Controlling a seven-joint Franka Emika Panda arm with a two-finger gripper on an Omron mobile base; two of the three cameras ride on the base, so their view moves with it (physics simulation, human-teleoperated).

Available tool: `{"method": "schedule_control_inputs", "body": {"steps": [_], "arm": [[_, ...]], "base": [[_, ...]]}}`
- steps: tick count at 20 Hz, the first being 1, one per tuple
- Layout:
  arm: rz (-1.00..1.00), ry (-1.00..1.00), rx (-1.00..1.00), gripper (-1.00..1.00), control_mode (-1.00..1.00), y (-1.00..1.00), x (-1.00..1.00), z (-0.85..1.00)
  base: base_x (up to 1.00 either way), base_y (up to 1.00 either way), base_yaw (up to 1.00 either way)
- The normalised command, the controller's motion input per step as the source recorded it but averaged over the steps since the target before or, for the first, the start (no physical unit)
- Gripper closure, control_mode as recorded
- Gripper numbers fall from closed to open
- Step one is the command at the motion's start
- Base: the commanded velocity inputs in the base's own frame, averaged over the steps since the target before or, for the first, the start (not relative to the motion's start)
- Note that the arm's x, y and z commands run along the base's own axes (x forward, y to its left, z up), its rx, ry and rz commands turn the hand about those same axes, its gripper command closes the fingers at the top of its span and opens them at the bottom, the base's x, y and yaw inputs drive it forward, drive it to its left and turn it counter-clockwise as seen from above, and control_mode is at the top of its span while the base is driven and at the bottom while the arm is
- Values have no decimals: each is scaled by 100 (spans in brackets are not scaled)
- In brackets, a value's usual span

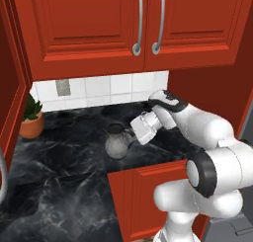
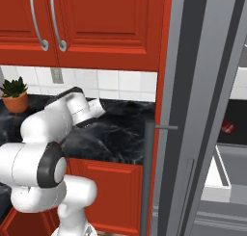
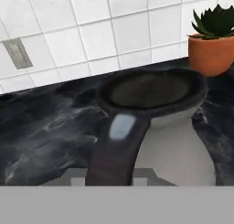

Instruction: Move the steak and sausage from the top shelf to the second highest shelf to make space. Then, place the pitcher from the counter on the cleared top shelf.

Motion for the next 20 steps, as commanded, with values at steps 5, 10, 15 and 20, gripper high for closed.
{"method": "schedule_control_inputs", "body": {"steps": [5,10,15,20], "arm": [[-58,-1,-9,100,-100,10,-63,61],[-63,0,-20,100,-100,0,-51,62],[-61,2,-12,100,-100,-1,-71,70],[-38,1,-3,100,-100,-22,-31,100]], "base": [[0,0,0],[0,0,0],[0,0,0],[0,0,0]]}}
